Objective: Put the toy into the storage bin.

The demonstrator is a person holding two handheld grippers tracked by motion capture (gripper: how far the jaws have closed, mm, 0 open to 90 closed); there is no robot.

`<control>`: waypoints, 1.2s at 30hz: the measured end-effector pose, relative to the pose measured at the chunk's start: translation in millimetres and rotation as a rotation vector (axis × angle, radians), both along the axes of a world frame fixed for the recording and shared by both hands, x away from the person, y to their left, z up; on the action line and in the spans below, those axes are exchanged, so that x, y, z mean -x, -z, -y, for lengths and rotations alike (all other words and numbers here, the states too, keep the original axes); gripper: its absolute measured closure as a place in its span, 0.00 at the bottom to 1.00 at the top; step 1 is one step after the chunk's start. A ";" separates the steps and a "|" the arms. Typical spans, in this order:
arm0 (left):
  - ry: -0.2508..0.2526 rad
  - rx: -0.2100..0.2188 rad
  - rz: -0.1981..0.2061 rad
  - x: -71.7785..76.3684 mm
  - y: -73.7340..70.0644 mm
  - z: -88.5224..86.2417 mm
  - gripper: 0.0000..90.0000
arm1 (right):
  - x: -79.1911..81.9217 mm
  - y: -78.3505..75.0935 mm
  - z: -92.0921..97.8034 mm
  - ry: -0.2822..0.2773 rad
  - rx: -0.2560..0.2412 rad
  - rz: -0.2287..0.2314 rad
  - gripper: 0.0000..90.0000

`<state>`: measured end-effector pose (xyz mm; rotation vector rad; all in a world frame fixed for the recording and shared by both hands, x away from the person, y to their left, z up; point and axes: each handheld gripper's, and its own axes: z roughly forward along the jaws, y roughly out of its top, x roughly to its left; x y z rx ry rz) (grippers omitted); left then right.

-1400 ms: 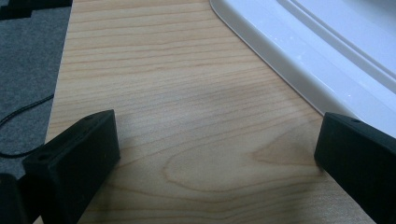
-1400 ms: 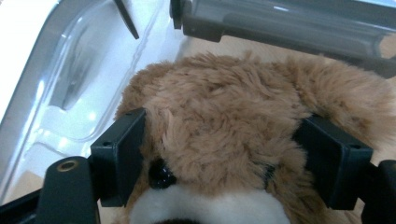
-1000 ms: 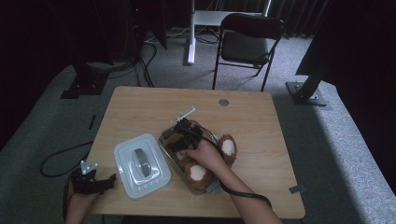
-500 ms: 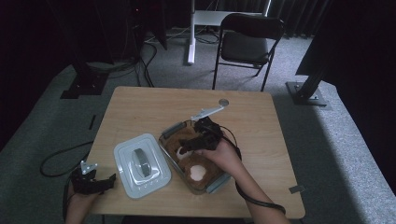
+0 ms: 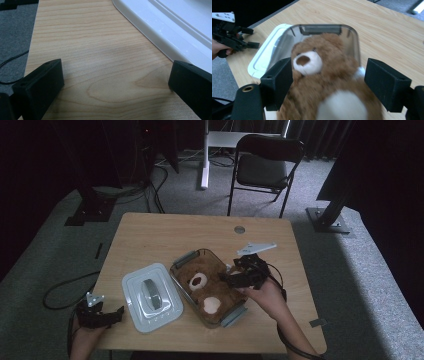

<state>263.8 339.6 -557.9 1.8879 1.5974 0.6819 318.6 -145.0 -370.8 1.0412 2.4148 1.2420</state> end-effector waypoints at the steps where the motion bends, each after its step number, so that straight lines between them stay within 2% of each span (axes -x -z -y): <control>1: 0.001 -0.001 -0.001 0.0 -0.1 -0.1 0.01 | 1.5 0.7 5.6 0.006 -0.005 0.000 0.25; 8: -0.001 0.000 0.000 0.1 0.0 0.1 0.01 | 6.6 11.1 38.4 0.064 -0.022 -0.028 0.29; 13: -0.004 0.002 0.002 0.4 0.2 0.5 0.01 | 13.4 12.0 47.8 0.084 -0.030 -0.018 0.31; 15: -0.003 0.001 0.001 0.5 0.1 0.4 0.01 | 16.3 10.6 49.4 0.078 -0.032 -0.004 0.38; 16: -0.003 0.001 0.000 0.5 0.1 0.4 0.01 | 17.0 10.1 49.4 0.076 -0.034 -0.005 0.38; 18: -0.003 0.001 0.001 0.5 0.1 0.4 0.01 | 17.1 10.1 48.3 0.071 -0.036 -0.003 0.44; 20: -0.005 0.003 0.003 0.4 0.3 0.5 0.01 | 15.6 12.4 45.4 0.055 -0.039 -0.019 0.46; 24: -0.005 0.002 0.004 0.3 0.3 0.5 0.01 | 12.2 21.3 38.8 0.031 -0.014 -0.038 0.62; 29: -0.004 0.002 0.003 0.4 0.3 0.5 0.01 | 6.3 37.7 24.7 -0.013 0.030 -0.087 0.73; 33: -0.002 -0.001 0.003 0.4 0.2 0.2 0.01 | 0.8 48.5 9.8 -0.026 0.085 -0.103 0.75; 36: -0.003 0.001 0.003 0.4 0.2 0.3 0.01 | -6.8 52.5 4.9 -0.006 0.087 -0.125 0.74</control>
